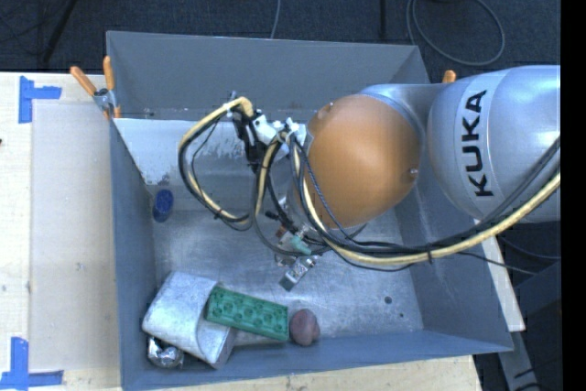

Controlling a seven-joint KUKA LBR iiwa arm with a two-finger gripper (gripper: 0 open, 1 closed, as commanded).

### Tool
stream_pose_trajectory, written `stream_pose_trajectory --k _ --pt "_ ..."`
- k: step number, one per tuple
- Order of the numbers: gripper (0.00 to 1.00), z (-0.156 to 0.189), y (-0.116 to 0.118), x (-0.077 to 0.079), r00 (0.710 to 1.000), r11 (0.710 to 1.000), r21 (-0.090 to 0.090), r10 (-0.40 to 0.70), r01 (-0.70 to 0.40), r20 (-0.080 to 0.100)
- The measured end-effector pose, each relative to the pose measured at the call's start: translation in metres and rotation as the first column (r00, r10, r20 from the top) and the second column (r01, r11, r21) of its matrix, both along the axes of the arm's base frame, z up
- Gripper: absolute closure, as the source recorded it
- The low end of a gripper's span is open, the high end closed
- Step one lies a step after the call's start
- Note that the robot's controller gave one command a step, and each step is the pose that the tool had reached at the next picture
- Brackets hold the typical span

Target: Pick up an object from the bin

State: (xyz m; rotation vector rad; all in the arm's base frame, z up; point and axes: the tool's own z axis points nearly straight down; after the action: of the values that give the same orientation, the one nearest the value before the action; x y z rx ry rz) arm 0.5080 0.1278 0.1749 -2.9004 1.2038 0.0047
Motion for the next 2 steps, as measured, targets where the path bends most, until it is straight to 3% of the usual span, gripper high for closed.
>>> stream_pose_trajectory --k 1,2 --pt "1.0 -0.0195 0.0092 -0.0364 0.982 0.982 -0.003 -0.187 0.187 -0.003" --pt "0.0 -0.0195 0.0093 -0.0364 0.983 0.983 -0.003 -0.186 0.186 -0.003"
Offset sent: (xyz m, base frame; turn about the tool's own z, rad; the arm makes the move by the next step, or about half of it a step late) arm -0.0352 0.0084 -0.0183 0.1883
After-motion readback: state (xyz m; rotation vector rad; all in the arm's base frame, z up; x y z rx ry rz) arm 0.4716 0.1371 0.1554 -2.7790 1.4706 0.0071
